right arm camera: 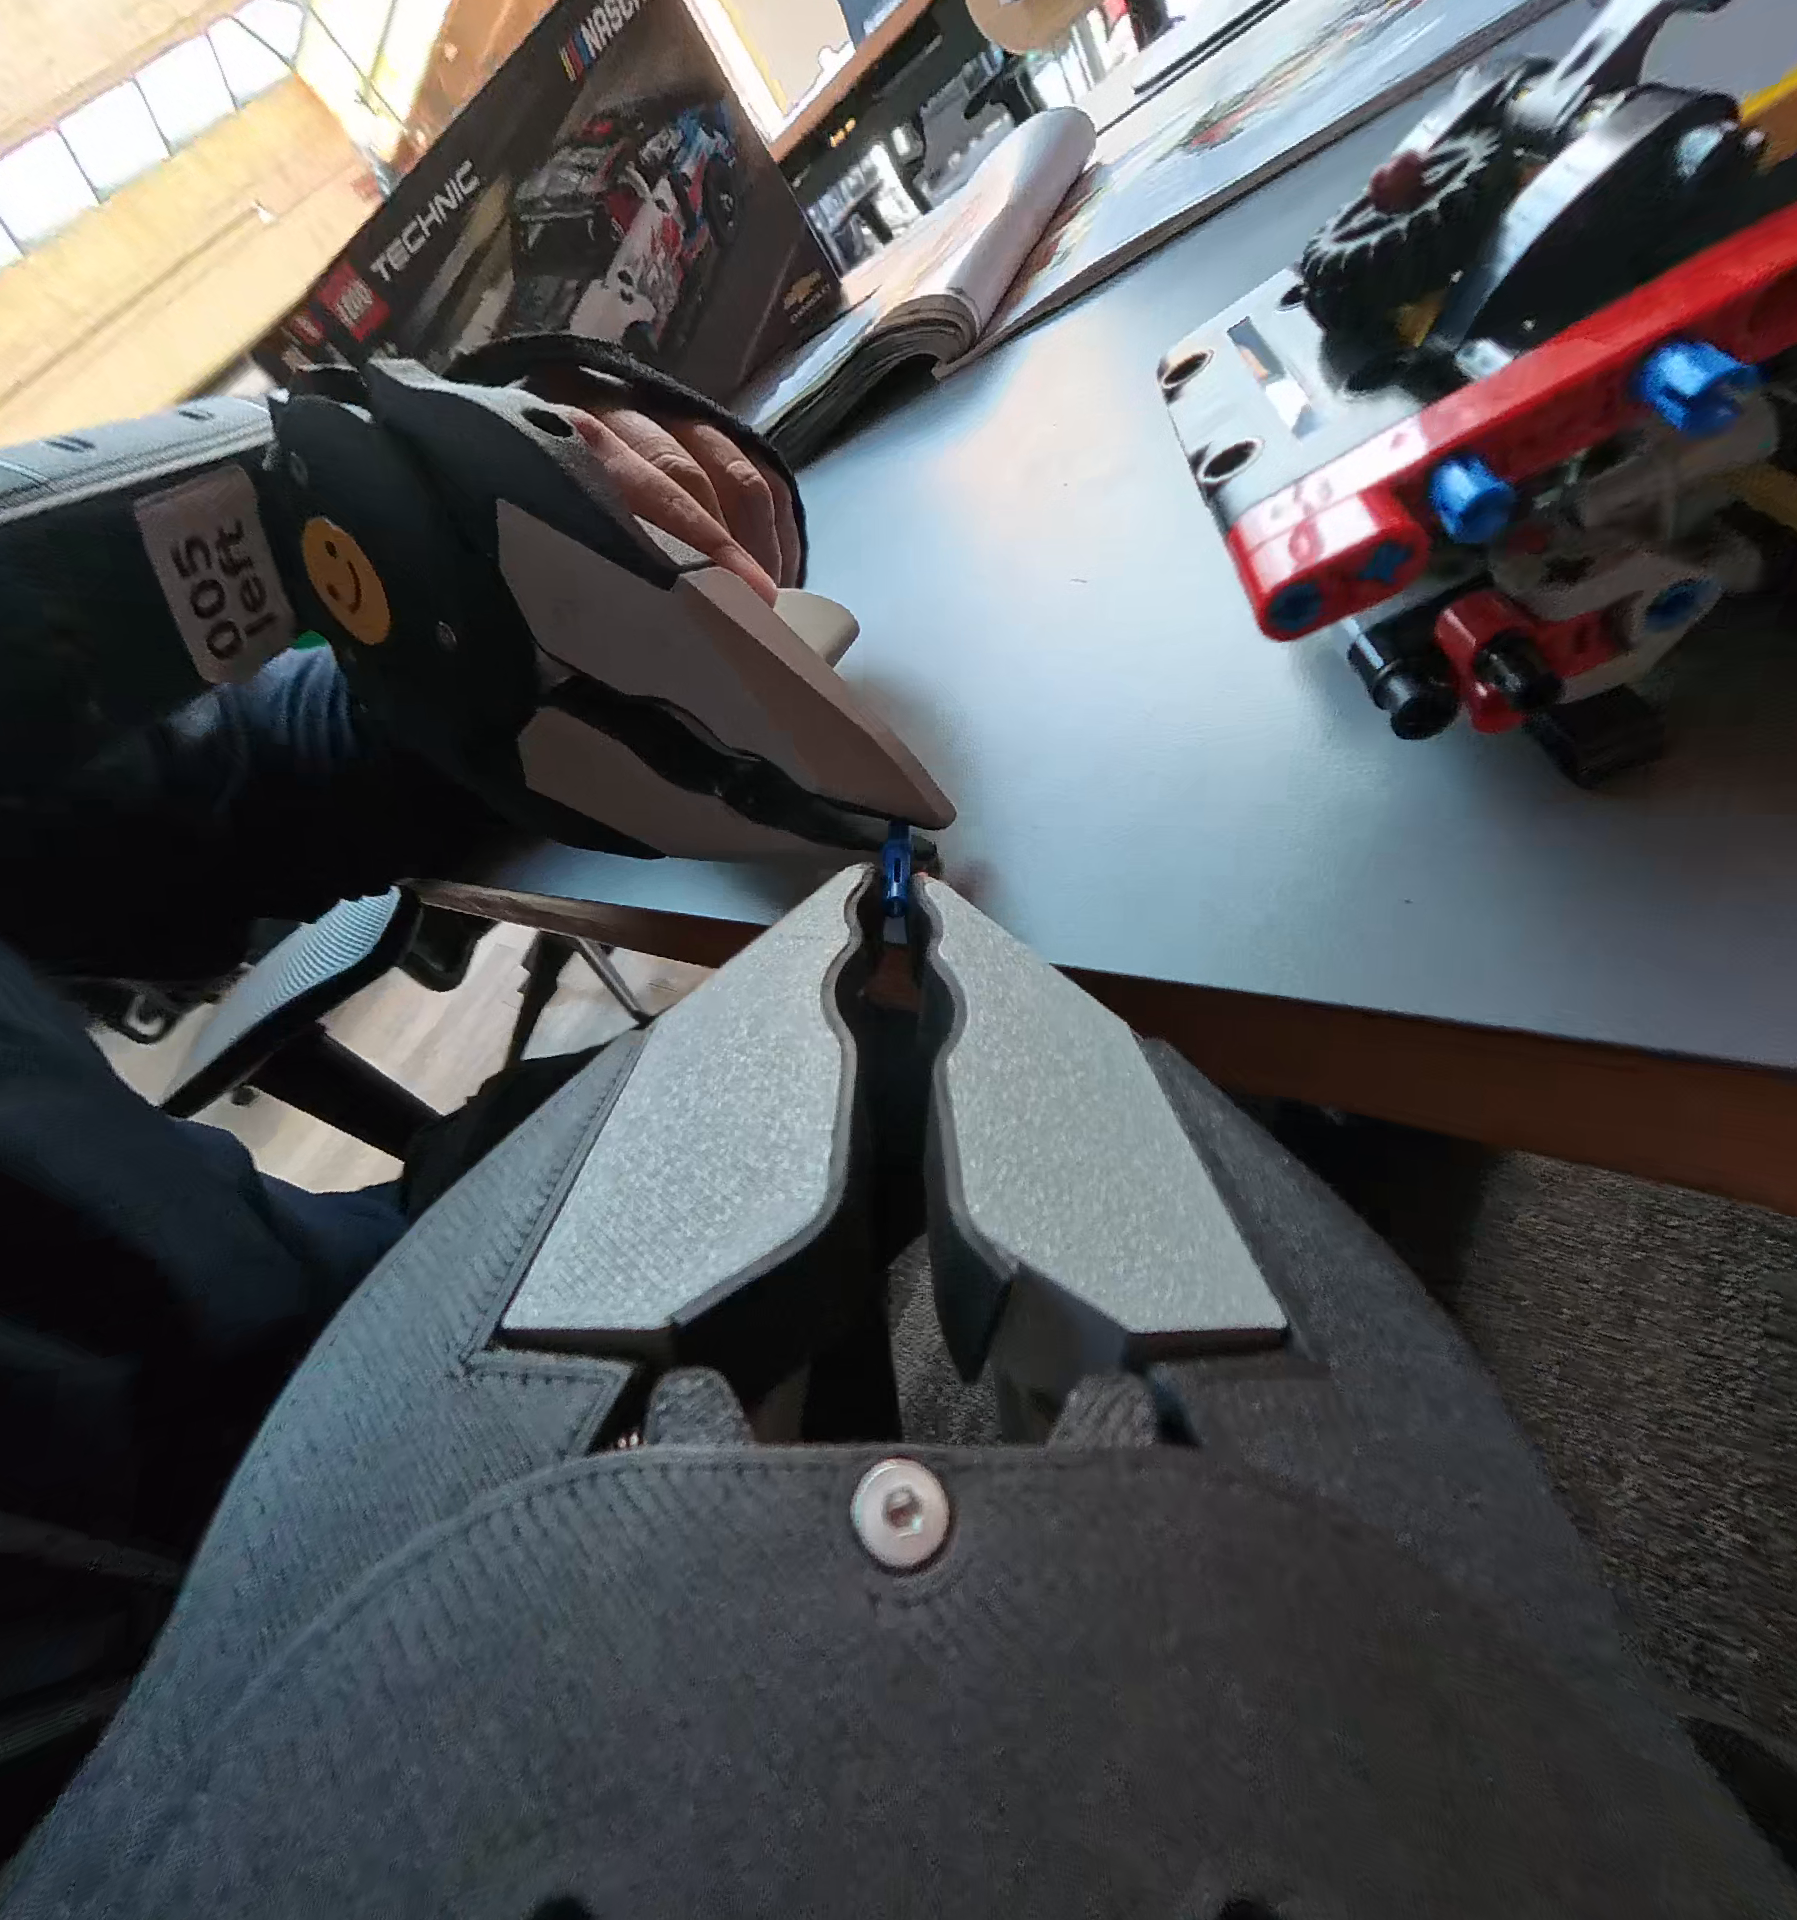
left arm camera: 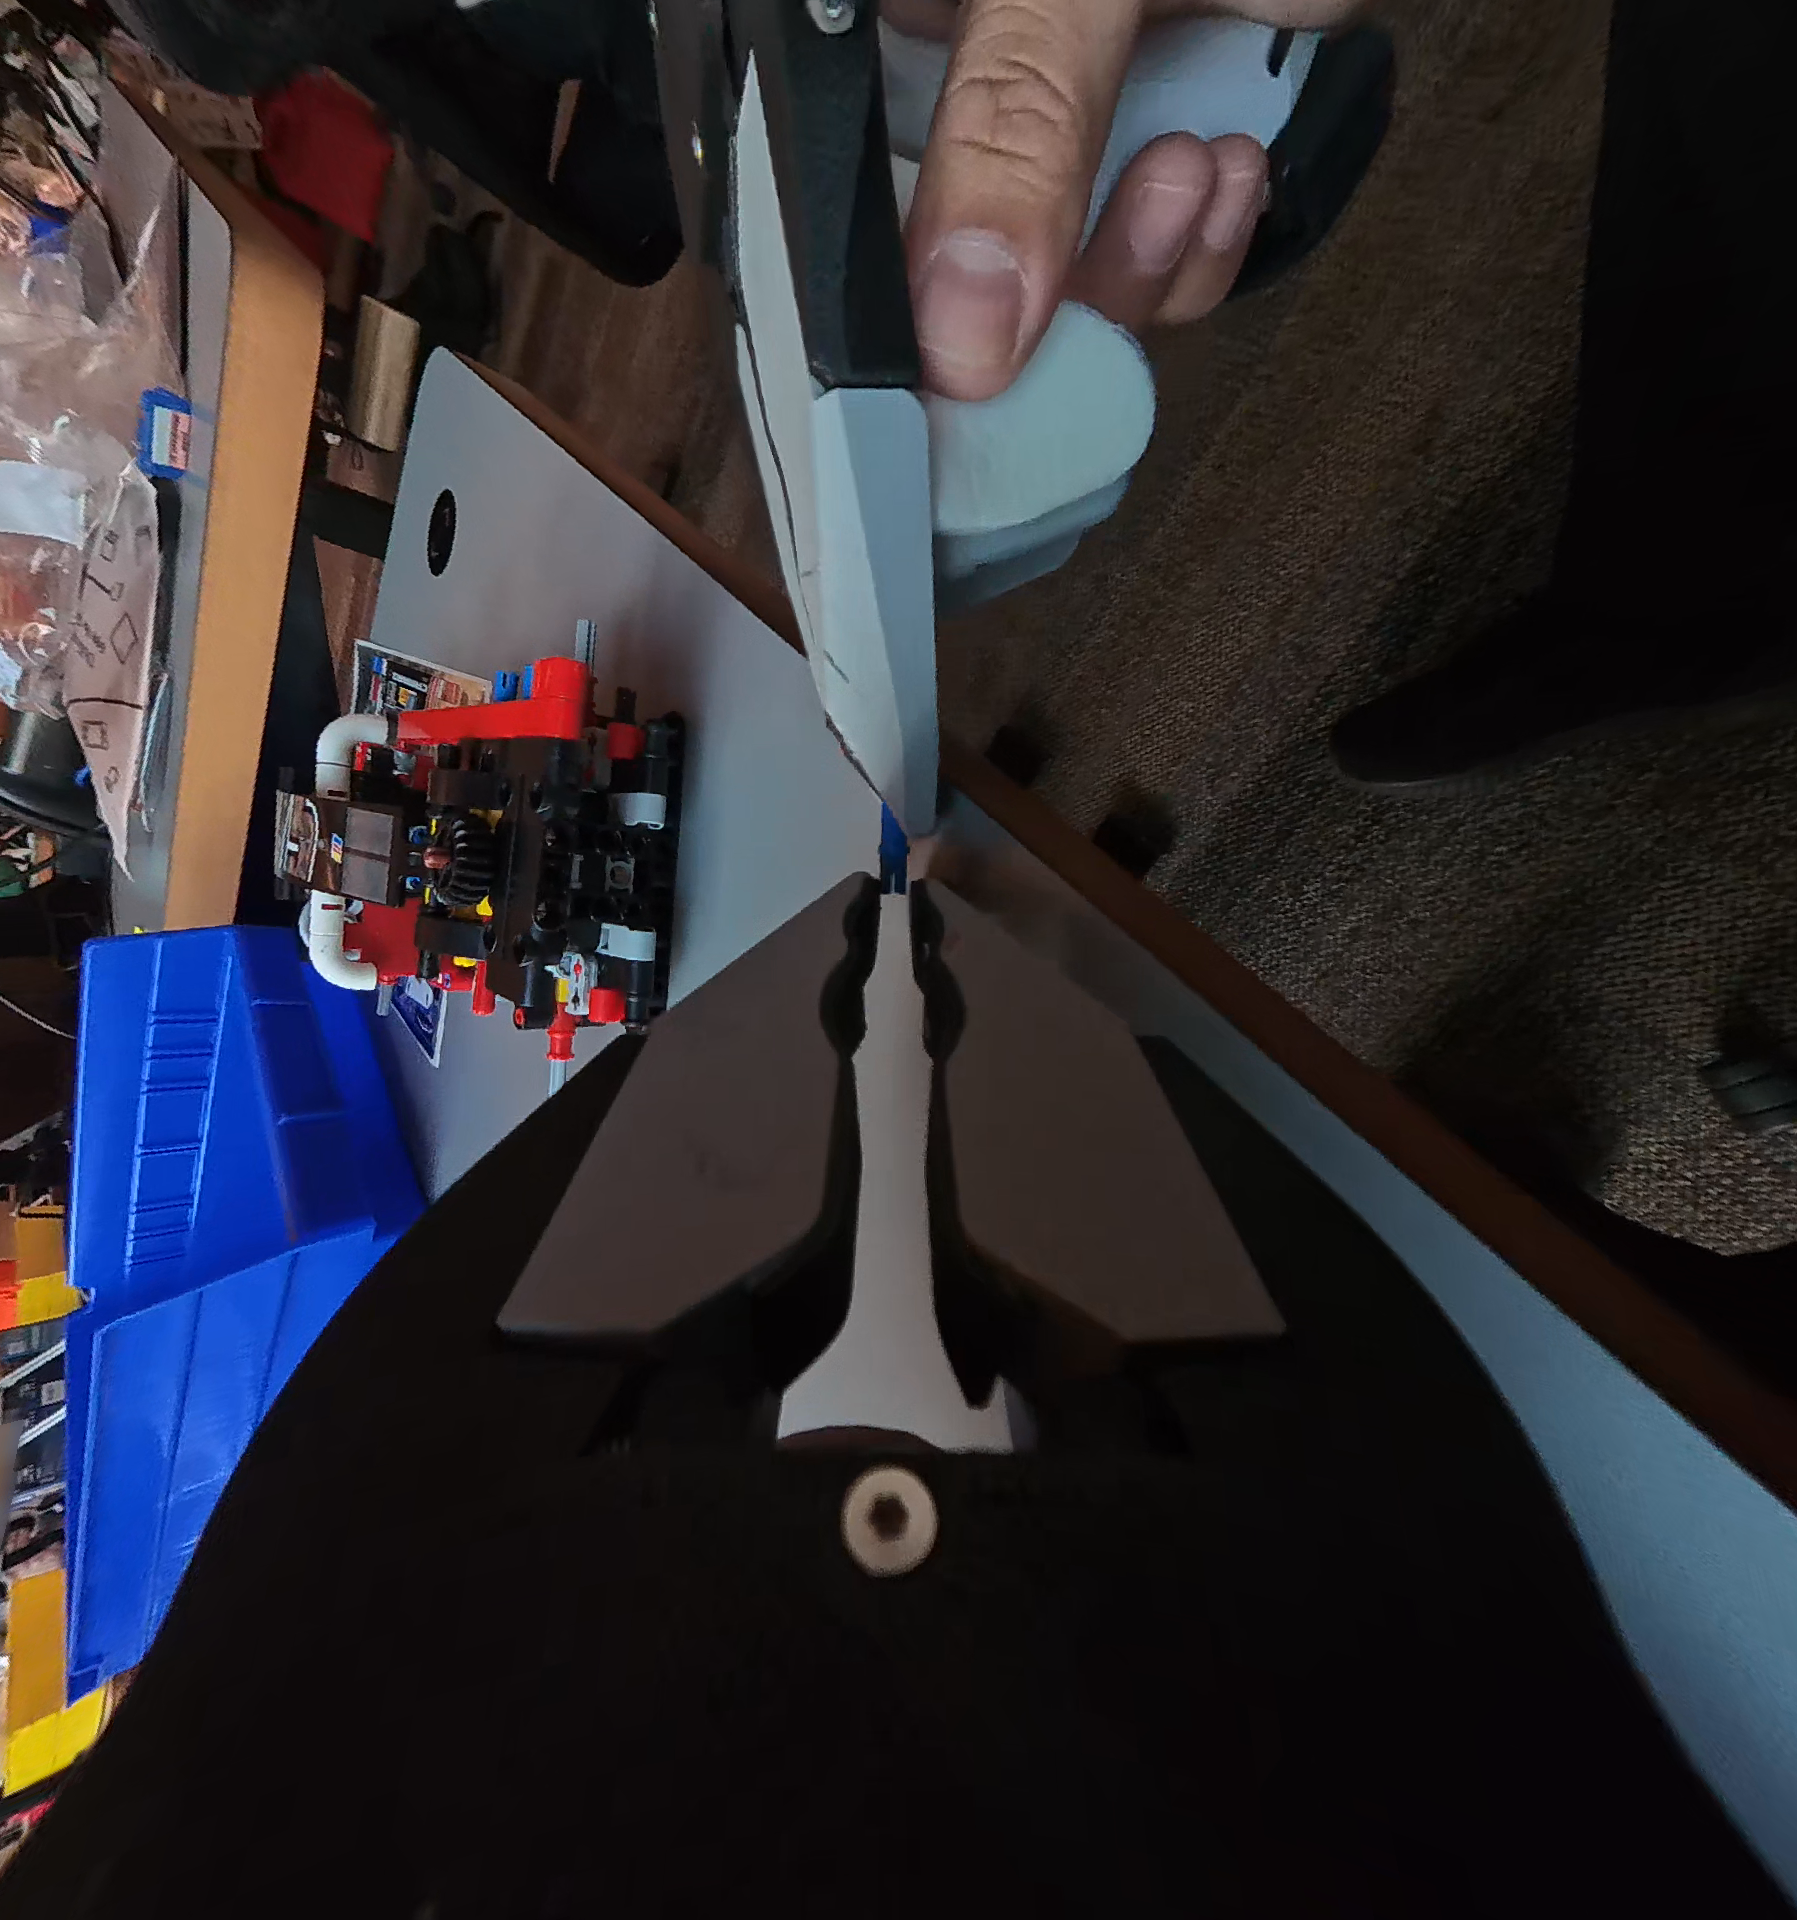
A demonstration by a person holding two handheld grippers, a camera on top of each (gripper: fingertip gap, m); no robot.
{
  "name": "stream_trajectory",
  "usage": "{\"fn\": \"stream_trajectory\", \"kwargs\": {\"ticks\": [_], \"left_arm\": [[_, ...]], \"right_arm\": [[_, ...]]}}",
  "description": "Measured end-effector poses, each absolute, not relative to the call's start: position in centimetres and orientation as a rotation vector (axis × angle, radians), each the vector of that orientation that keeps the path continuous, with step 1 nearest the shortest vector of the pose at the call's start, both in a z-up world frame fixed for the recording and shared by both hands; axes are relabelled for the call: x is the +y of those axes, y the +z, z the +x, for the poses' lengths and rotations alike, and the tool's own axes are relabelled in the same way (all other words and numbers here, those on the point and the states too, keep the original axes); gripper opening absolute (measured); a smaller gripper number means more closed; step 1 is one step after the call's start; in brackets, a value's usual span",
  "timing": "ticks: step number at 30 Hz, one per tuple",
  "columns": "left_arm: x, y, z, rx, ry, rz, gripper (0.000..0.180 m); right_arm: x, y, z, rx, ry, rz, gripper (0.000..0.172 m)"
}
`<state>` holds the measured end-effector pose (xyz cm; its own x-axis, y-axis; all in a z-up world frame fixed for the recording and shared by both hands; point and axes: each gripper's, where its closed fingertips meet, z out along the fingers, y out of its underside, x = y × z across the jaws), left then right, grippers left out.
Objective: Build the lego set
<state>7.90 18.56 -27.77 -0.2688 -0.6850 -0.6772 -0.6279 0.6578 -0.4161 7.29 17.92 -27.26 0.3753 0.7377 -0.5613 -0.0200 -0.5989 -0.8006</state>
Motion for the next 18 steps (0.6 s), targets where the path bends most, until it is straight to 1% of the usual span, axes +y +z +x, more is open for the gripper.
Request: {"fn": "stream_trajectory", "kwargs": {"ticks": [18], "left_arm": [[18.71,-27.95,7.84,1.953,-0.155,-1.167,0.0]], "right_arm": [[18.12,-27.14,7.32,-0.561,1.319,-1.889,0.001]]}}
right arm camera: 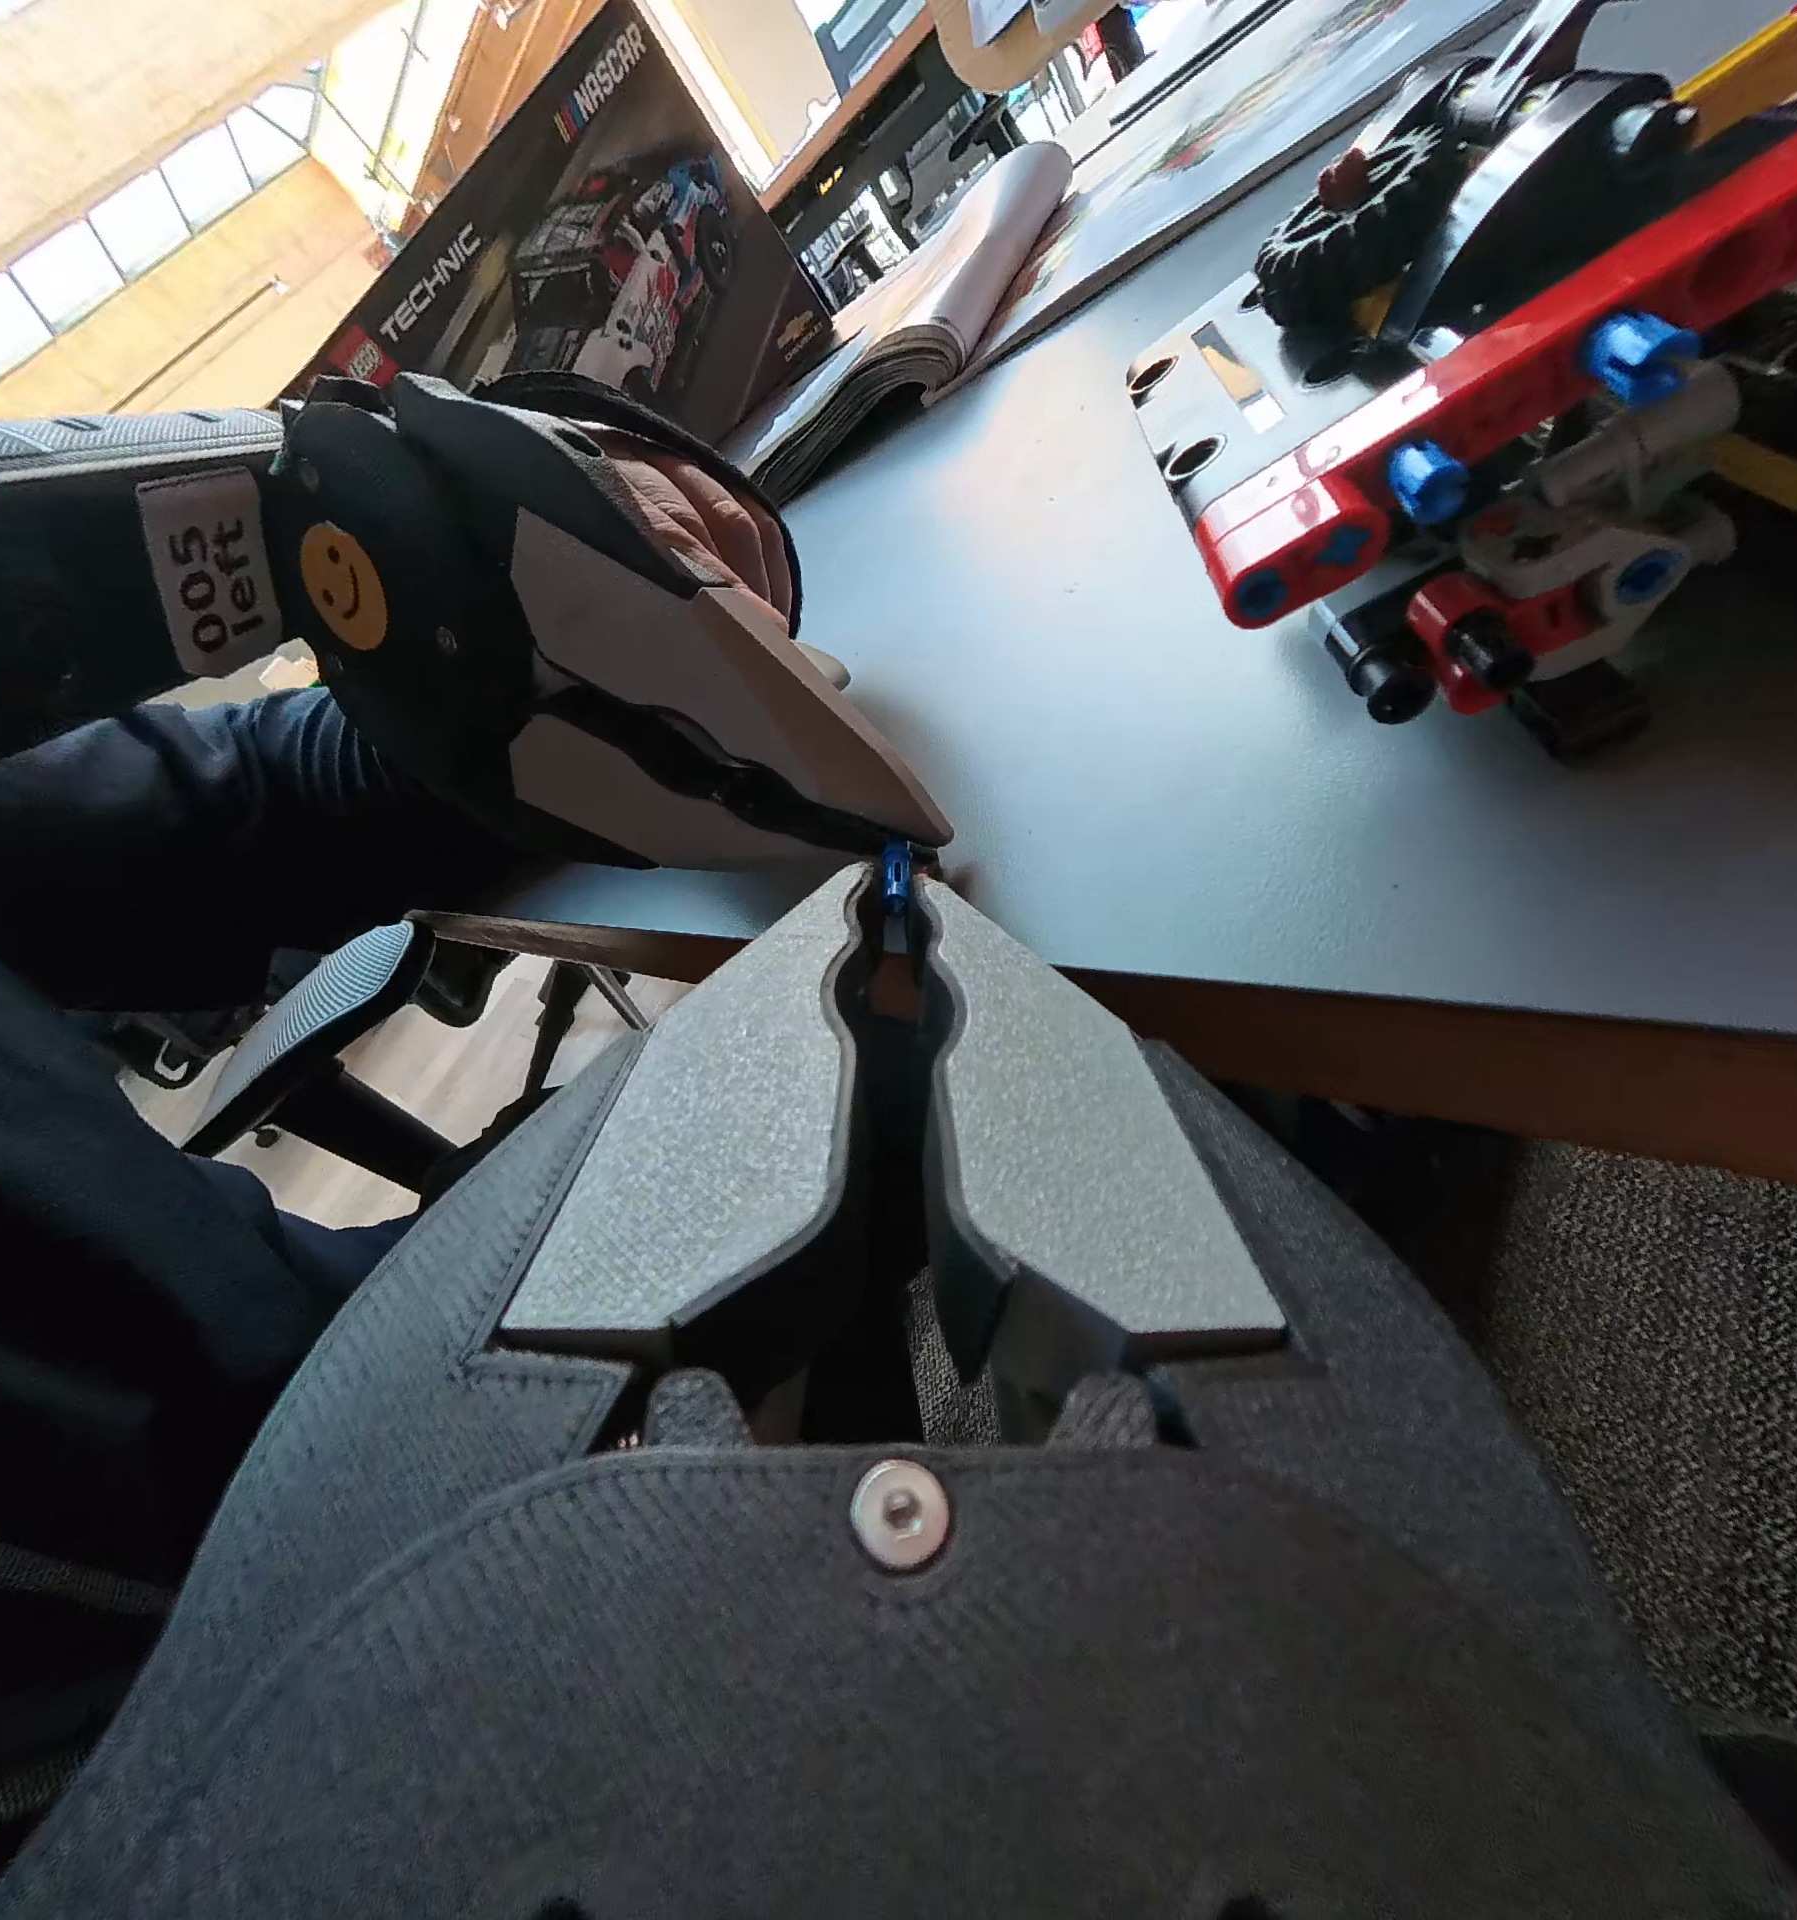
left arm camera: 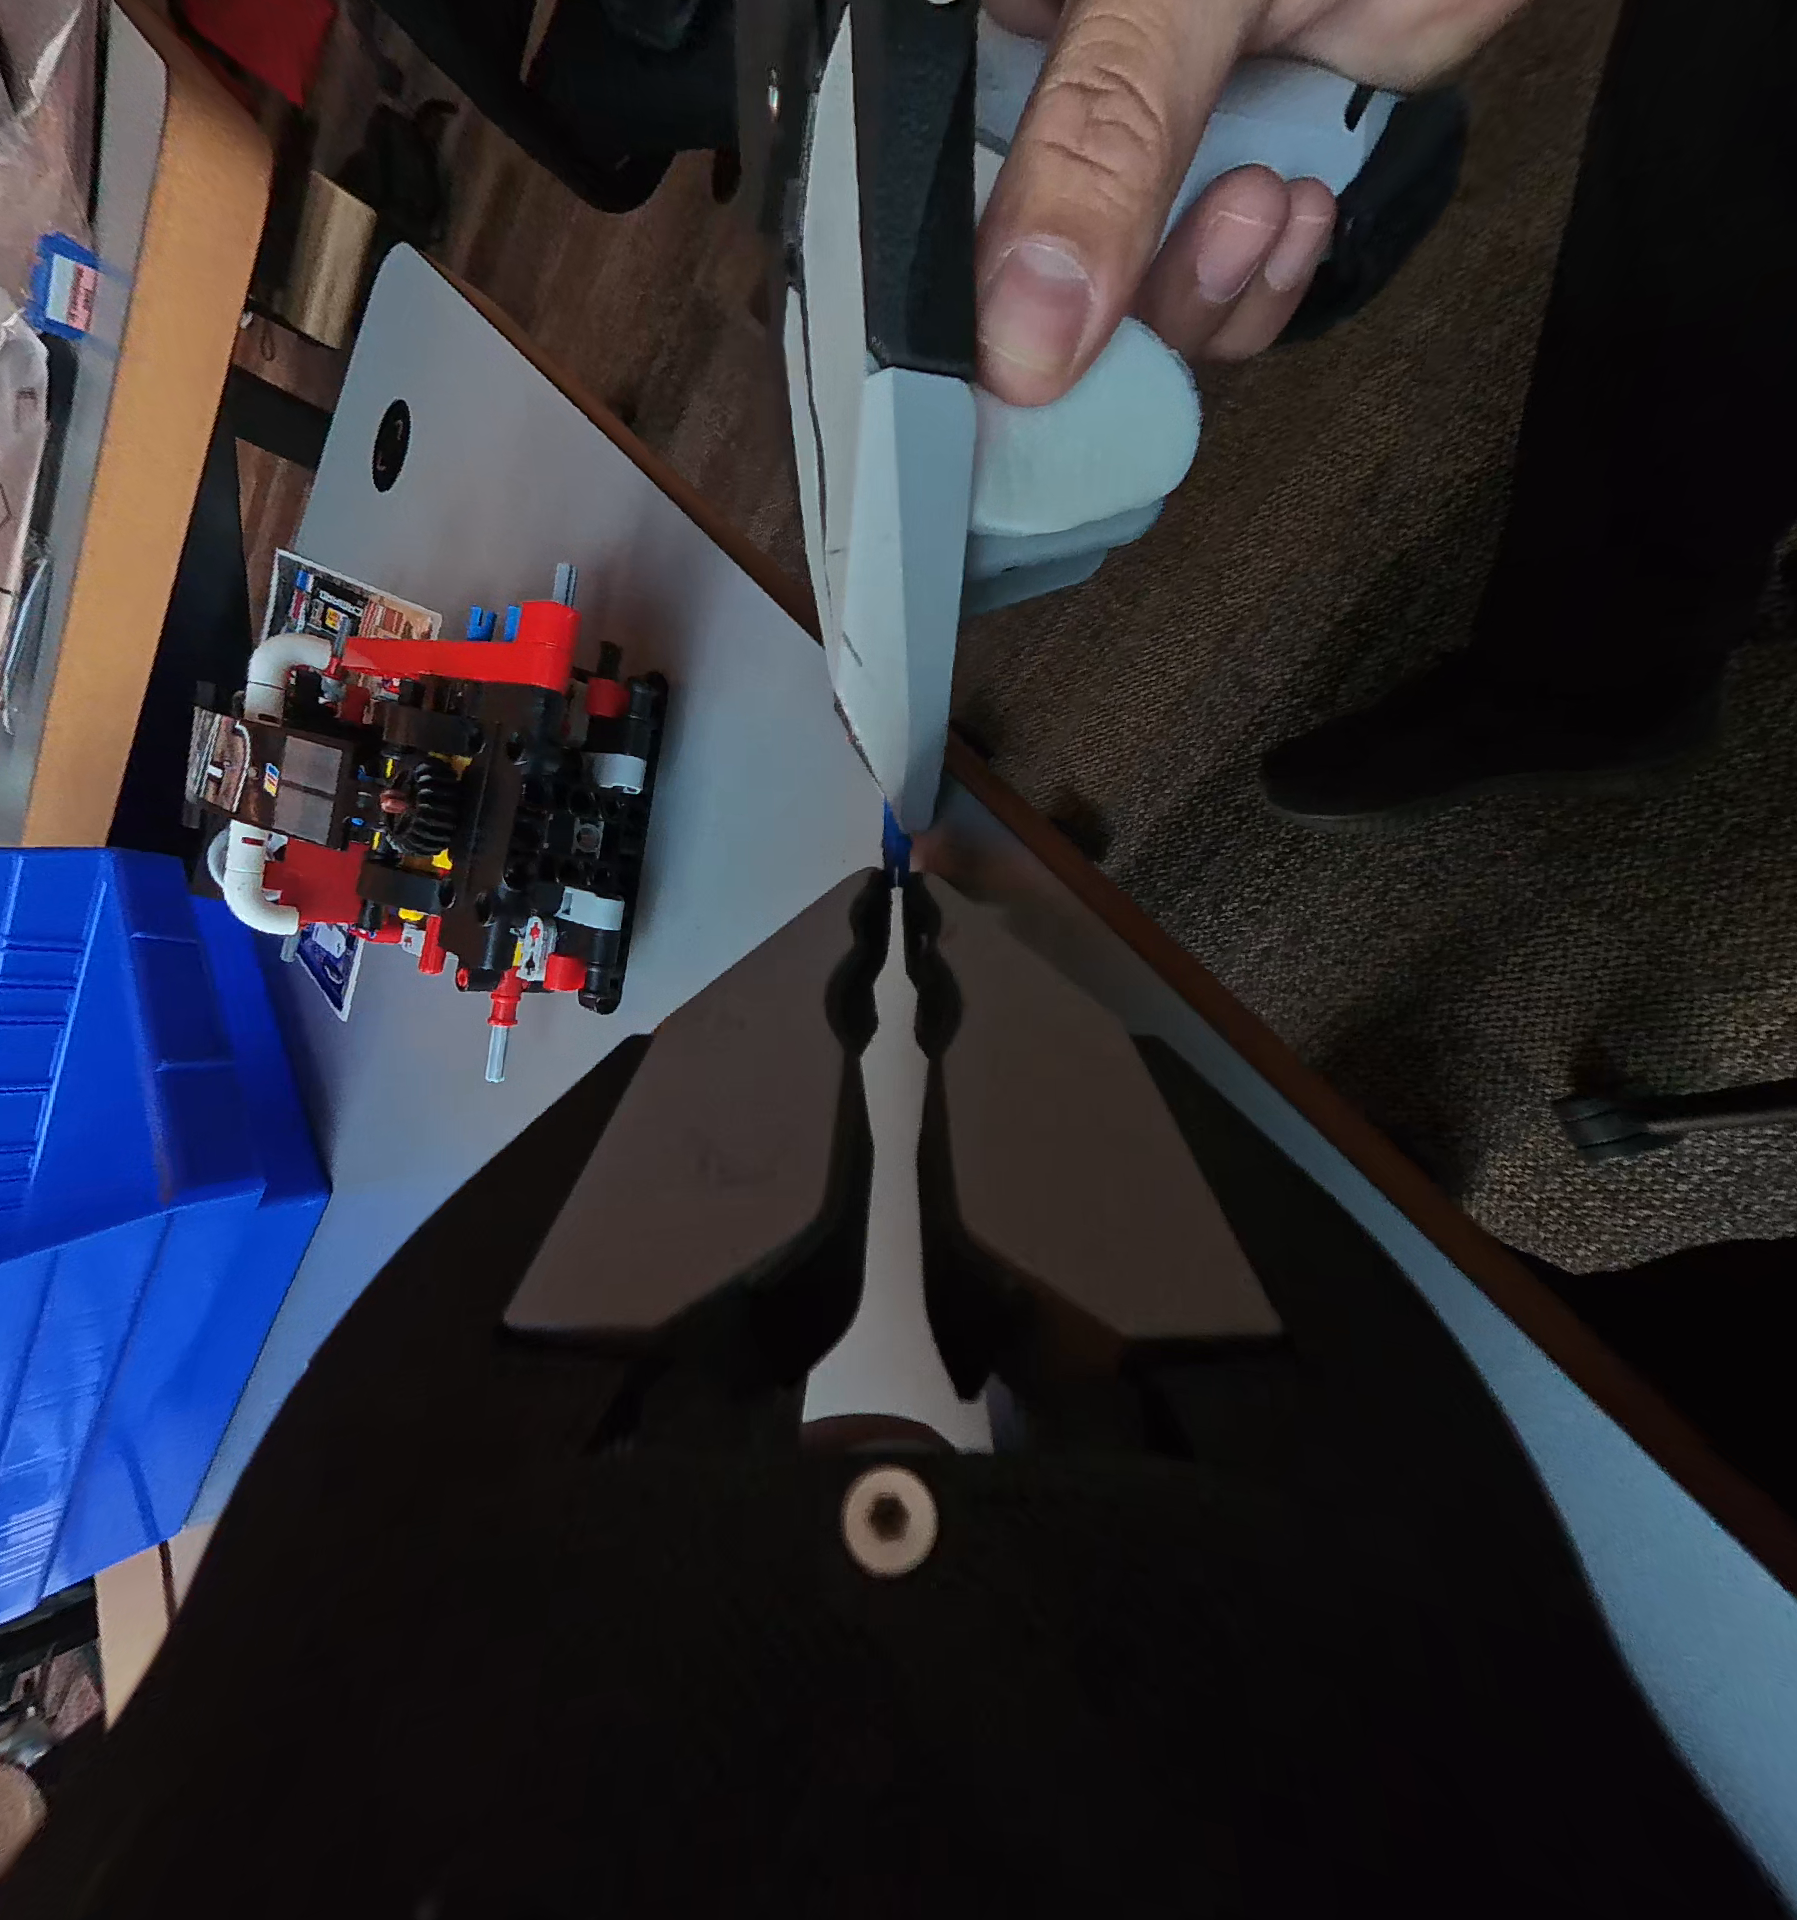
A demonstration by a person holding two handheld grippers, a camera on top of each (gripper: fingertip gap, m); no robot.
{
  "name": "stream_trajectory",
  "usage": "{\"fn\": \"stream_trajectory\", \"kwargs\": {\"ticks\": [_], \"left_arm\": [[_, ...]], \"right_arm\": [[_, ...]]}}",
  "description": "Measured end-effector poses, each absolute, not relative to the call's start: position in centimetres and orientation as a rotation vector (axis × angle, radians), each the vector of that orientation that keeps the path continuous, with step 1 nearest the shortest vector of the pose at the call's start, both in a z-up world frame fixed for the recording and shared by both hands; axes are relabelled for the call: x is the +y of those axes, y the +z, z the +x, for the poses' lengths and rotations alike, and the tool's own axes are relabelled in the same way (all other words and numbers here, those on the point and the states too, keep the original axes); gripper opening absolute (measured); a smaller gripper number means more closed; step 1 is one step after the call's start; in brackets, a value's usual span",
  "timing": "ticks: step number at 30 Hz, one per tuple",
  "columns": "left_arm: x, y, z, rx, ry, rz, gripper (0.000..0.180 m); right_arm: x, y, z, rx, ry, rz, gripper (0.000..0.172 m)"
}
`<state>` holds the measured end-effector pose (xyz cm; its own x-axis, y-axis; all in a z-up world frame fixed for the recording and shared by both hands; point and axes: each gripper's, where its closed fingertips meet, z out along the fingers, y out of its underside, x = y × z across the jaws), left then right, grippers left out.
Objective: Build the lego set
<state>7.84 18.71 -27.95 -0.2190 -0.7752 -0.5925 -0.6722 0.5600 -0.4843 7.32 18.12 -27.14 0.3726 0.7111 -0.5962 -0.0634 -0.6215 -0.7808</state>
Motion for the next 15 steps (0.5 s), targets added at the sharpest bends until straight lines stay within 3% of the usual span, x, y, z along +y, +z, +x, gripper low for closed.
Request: {"fn": "stream_trajectory", "kwargs": {"ticks": [15], "left_arm": [[18.94,-27.82,7.85,1.927,-0.131,-1.098,0.002]], "right_arm": [[18.37,-27.04,7.16,-0.506,1.312,-1.858,0.001]]}}
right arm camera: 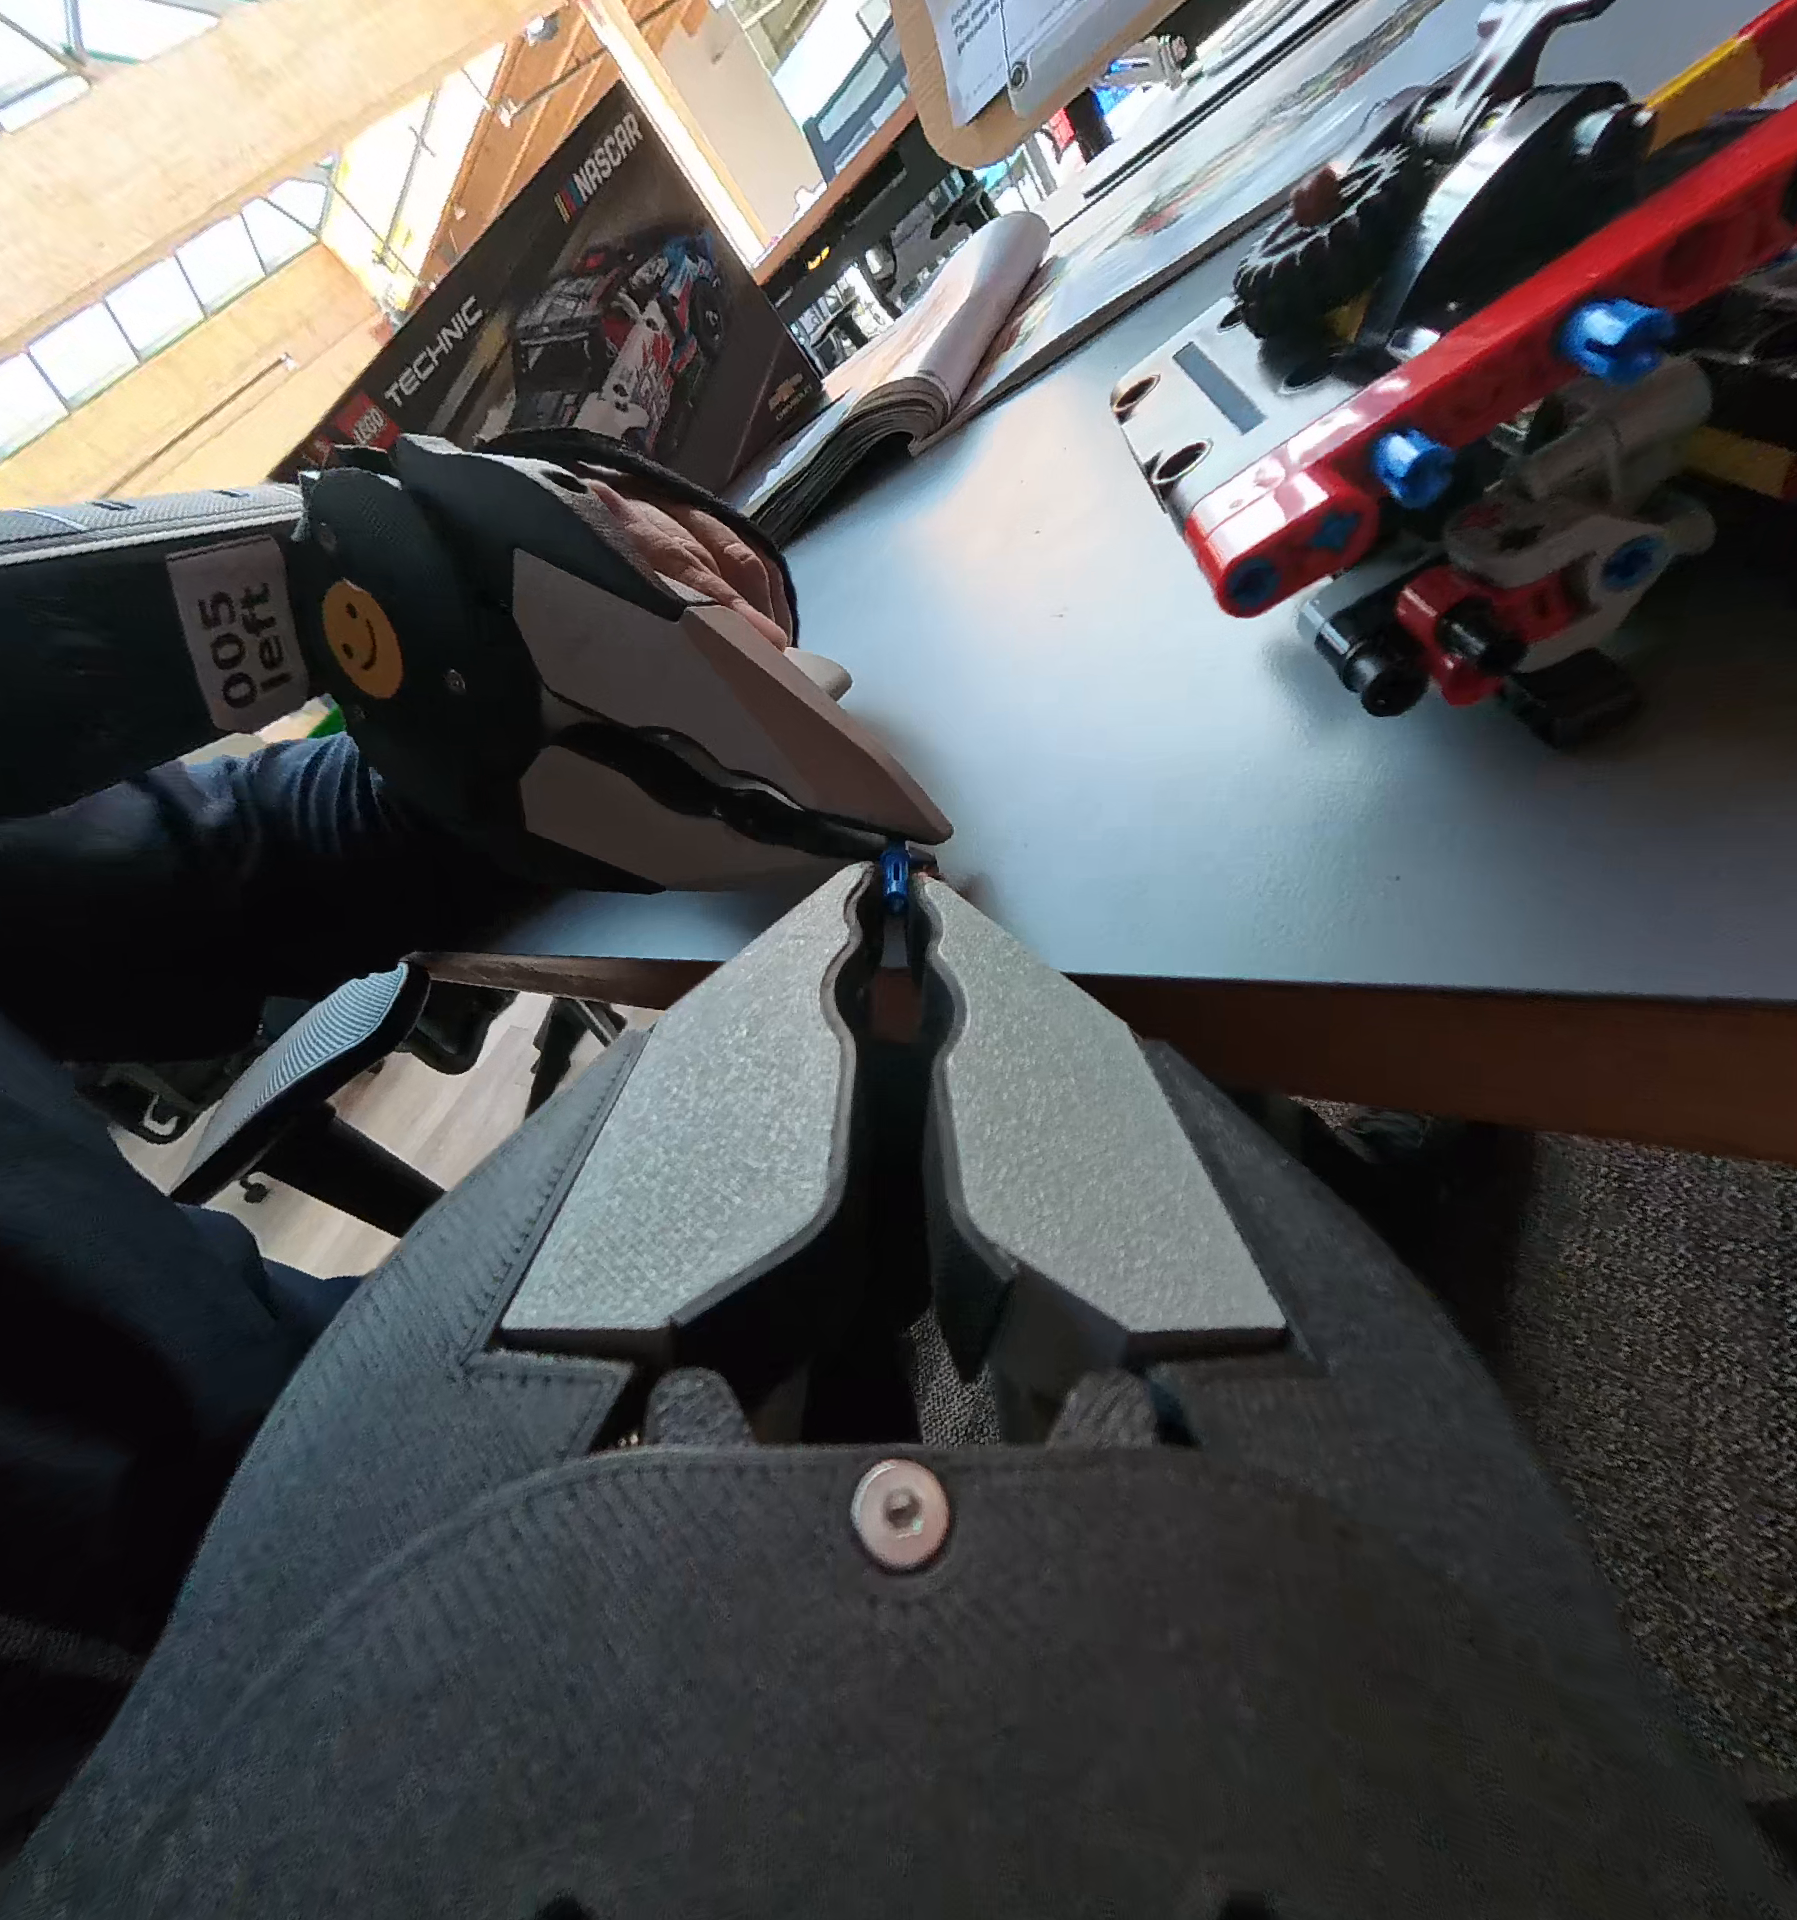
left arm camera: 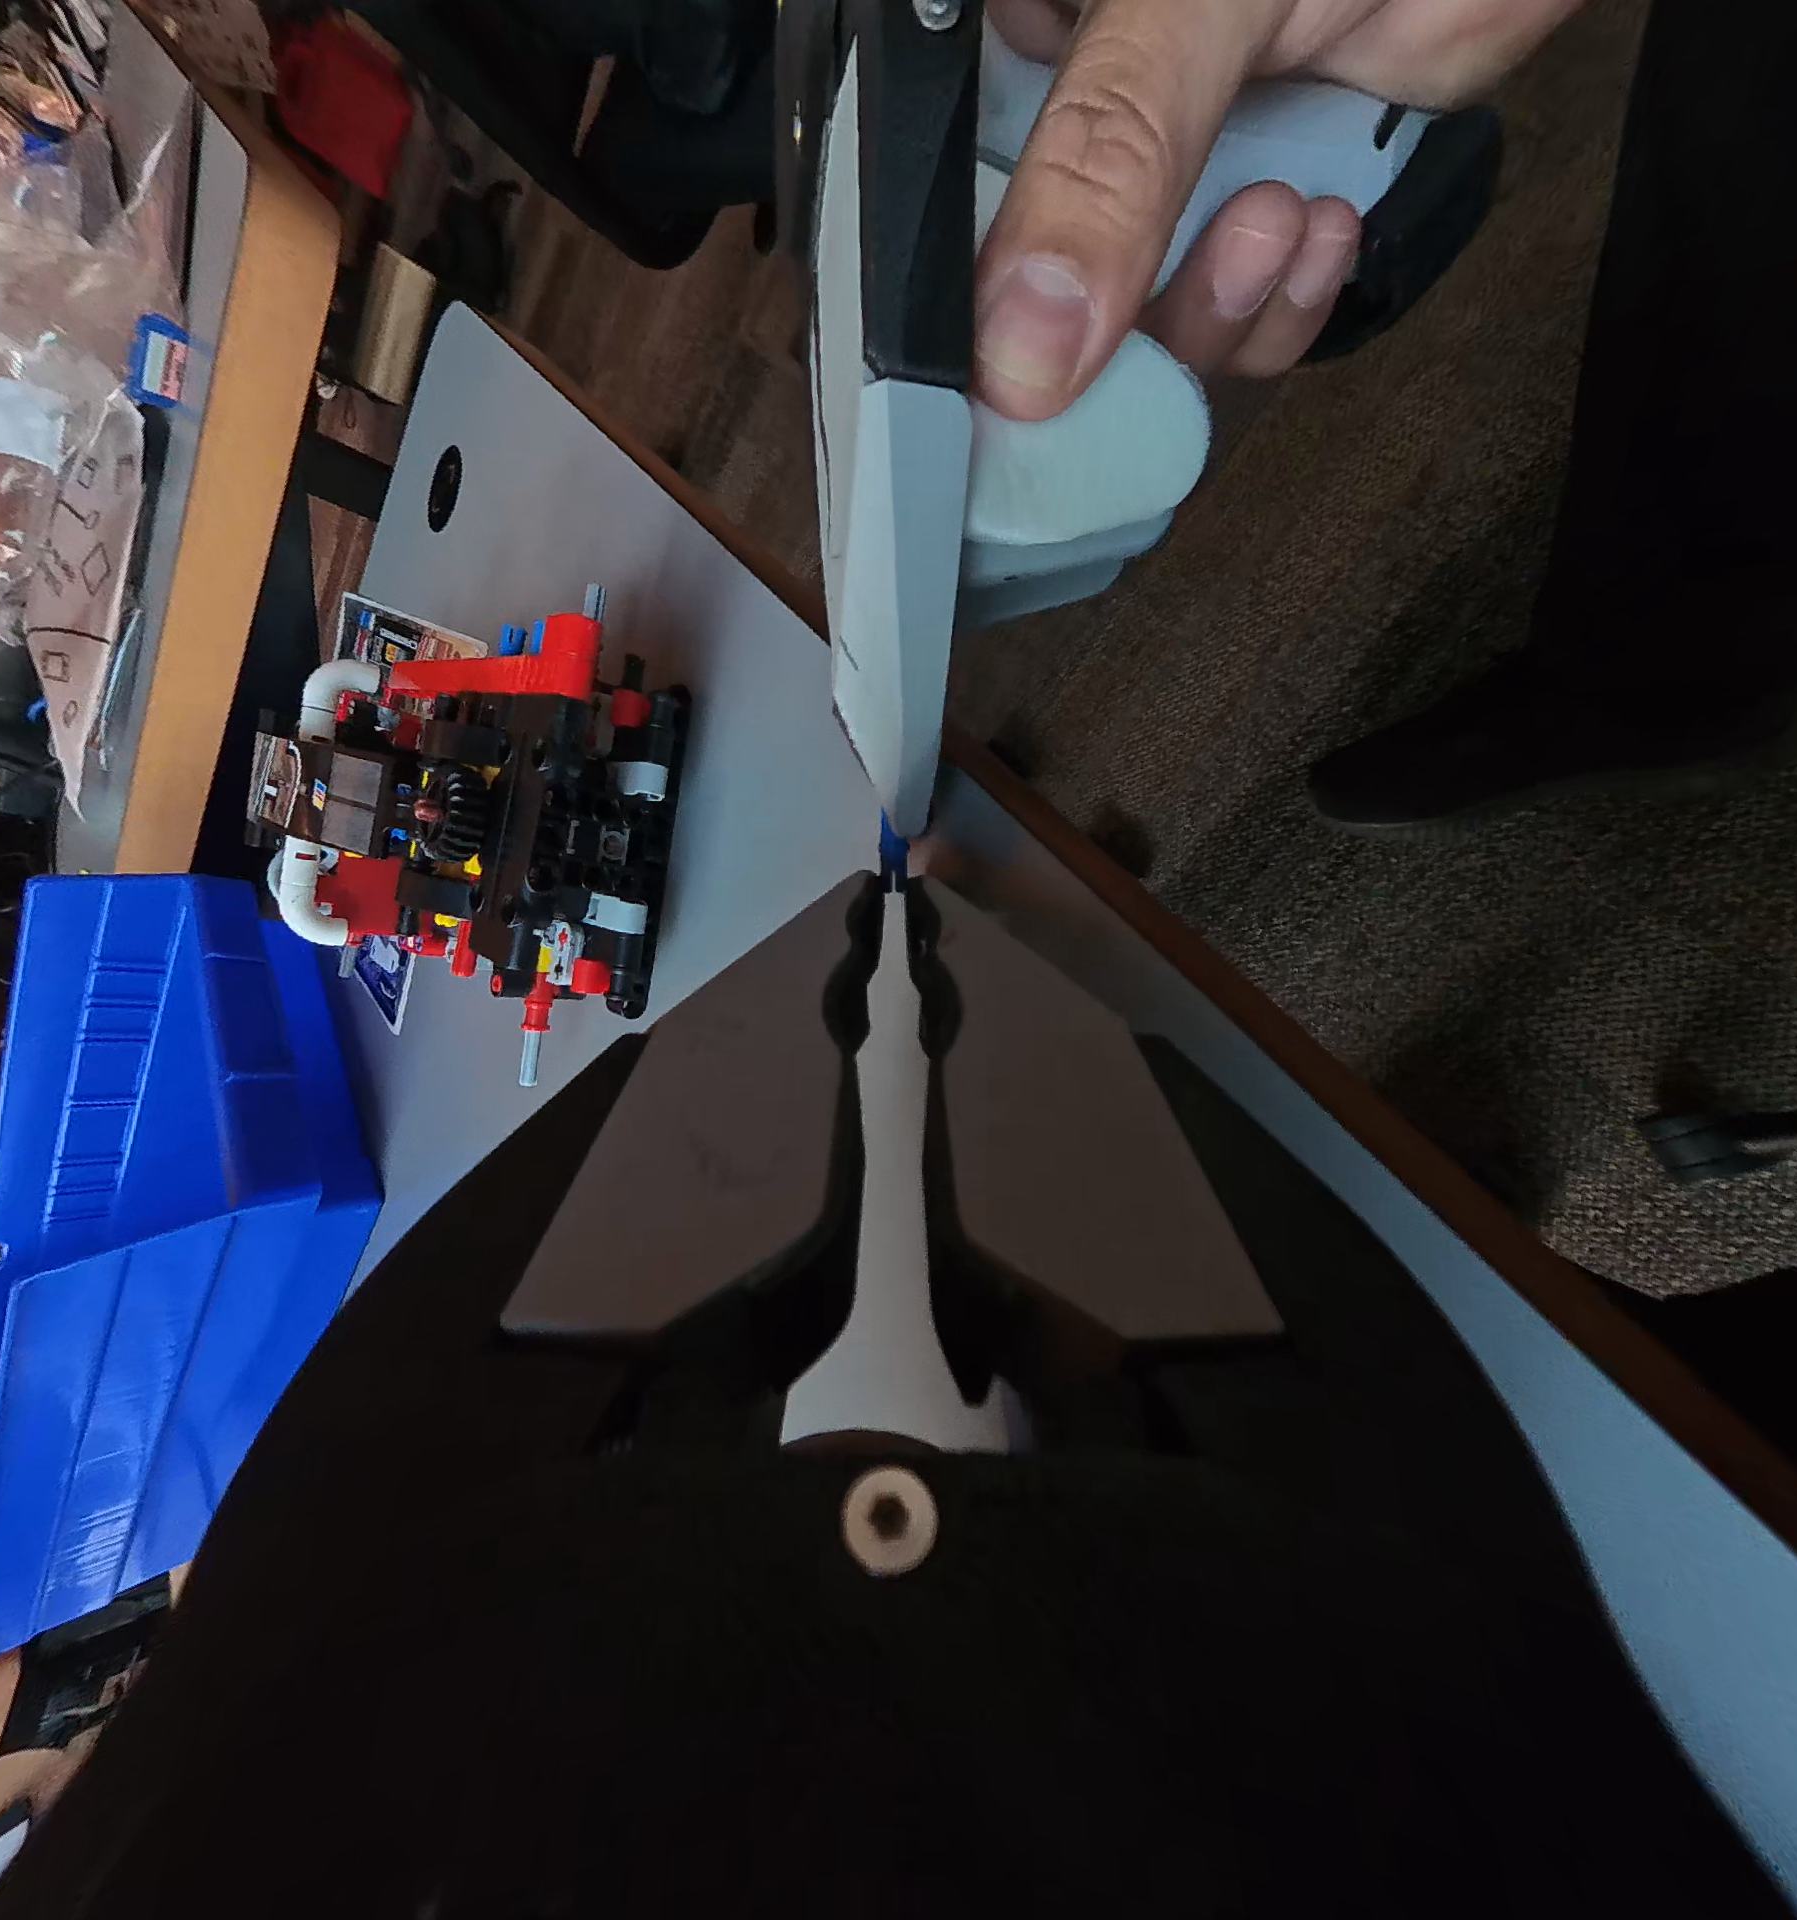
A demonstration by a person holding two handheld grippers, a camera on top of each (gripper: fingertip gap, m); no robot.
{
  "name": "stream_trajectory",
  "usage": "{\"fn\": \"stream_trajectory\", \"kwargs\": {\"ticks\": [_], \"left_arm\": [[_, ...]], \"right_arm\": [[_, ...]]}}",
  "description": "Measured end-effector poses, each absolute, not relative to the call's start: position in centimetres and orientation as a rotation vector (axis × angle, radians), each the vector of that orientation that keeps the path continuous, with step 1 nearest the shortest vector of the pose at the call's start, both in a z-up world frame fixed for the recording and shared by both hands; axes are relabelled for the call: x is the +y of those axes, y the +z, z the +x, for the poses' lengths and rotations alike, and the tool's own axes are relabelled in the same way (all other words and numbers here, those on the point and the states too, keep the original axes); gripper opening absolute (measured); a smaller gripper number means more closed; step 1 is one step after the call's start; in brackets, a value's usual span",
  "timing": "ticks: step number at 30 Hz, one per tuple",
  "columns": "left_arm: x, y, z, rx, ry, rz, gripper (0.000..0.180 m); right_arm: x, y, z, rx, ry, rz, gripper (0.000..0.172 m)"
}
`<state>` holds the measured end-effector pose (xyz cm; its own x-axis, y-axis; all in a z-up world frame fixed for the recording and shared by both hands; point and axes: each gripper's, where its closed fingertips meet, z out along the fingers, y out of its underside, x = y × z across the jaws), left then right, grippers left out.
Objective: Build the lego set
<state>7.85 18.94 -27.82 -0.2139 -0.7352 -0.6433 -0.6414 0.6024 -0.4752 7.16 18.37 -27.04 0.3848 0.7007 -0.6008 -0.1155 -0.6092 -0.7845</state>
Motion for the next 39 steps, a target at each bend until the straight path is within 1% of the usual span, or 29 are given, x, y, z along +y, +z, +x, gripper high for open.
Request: {"fn": "stream_trajectory", "kwargs": {"ticks": [8,23,29,36,39], "left_arm": [[19.3,-28.0,8.0,1.916,-0.089,-1.162,0.0],[19.5,-28.0,8.1,1.91,-0.11,-1.138,0.0],[19.8,-27.8,8.1,1.905,-0.036,-1.056,0.001],[19.6,-27.2,8.9,1.868,-0.054,-0.99,0.001],[19.8,-27.1,9.3,1.885,0.005,-0.951,0.002]], "right_arm": [[18.6,-27.0,7.4,-0.479,1.309,-1.86,0.001],[18.8,-27.0,7.4,-0.451,1.28,-1.843,0.001],[18.8,-26.9,7.3,-0.469,1.269,-1.815,0.001],[18.7,-26.4,8.1,-0.606,1.092,-1.713,0.001],[18.8,-26.5,8.5,-0.597,1.104,-1.71,0.001]]}}
